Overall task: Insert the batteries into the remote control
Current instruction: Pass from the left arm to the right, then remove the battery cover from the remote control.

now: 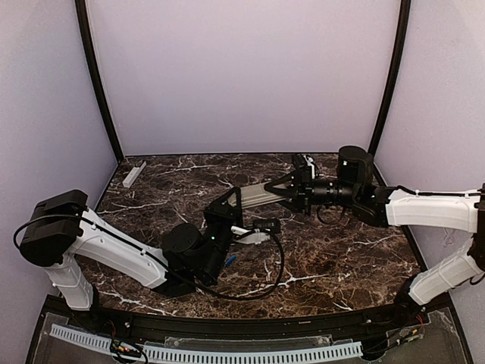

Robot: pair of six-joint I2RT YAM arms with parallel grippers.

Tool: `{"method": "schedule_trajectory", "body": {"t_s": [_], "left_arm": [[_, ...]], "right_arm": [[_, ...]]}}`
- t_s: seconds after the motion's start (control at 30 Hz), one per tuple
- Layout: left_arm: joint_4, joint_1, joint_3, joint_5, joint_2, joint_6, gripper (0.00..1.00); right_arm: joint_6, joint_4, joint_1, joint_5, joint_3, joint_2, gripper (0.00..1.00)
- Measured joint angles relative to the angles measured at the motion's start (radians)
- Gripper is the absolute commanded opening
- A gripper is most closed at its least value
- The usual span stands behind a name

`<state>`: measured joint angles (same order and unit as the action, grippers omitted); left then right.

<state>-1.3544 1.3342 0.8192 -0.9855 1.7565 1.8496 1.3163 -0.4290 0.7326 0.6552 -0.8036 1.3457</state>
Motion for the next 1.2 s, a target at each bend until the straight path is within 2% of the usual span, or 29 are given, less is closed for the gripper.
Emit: {"method": "schedule_trajectory", "body": {"t_s": [0.1,0.13,0.17,0.2,0.27,0.33,0.5,0.63,0.7,0.77,0.87,0.97,1.1,1.2], "left_arm": [[-0.004,0.000,0.000,-0.001,0.000,-0.007,0.05],[-0.006,0.000,0.000,-0.001,0.000,-0.012,0.15],[-0.011,0.000,0.000,-0.001,0.000,-0.019,0.21],[-0.015,0.000,0.000,0.000,0.000,-0.020,0.34],[-0.016,0.000,0.000,0.000,0.000,-0.020,0.52],[0.000,0.002,0.000,0.001,0.001,-0.017,0.61],[0.012,0.006,-0.004,-0.008,-0.003,-0.054,0.70],[0.054,0.006,-0.038,-0.026,-0.062,-0.204,0.77],[0.193,0.006,-0.056,-0.023,-0.154,-0.365,0.83],[0.398,0.002,-0.054,0.011,-0.278,-0.582,0.84],[0.706,-0.029,-0.035,0.126,-0.464,-0.939,0.84],[0.916,-0.109,-0.010,0.281,-0.583,-1.254,0.82],[1.109,-0.222,0.029,0.504,-0.615,-1.648,0.77],[1.173,-0.278,0.038,0.676,-0.578,-1.897,0.75]], "right_arm": [[0.010,-0.012,-0.002,0.005,0.003,0.002,0.19],[0.010,-0.022,-0.003,0.007,0.004,0.002,0.17],[0.011,-0.034,-0.003,0.011,0.004,0.002,0.15],[0.010,-0.039,-0.004,0.013,0.005,0.002,0.13],[0.009,-0.047,-0.009,0.016,0.008,0.002,0.05],[0.009,-0.051,-0.014,0.022,0.012,0.002,0.00],[-0.016,-0.053,-0.069,0.027,0.021,-0.012,0.00],[-0.088,-0.036,-0.131,0.031,0.018,-0.044,0.00],[-0.136,-0.026,-0.156,0.036,0.012,-0.063,0.00],[-0.194,-0.006,-0.177,0.040,0.002,-0.085,0.00],[-0.281,0.033,-0.195,0.034,-0.008,-0.124,0.00],[-0.359,0.063,-0.199,0.021,-0.007,-0.158,0.00],[-0.388,0.036,-0.199,0.000,0.051,-0.163,0.00],[-0.380,0.026,-0.197,-0.024,0.138,-0.151,0.00]]}}
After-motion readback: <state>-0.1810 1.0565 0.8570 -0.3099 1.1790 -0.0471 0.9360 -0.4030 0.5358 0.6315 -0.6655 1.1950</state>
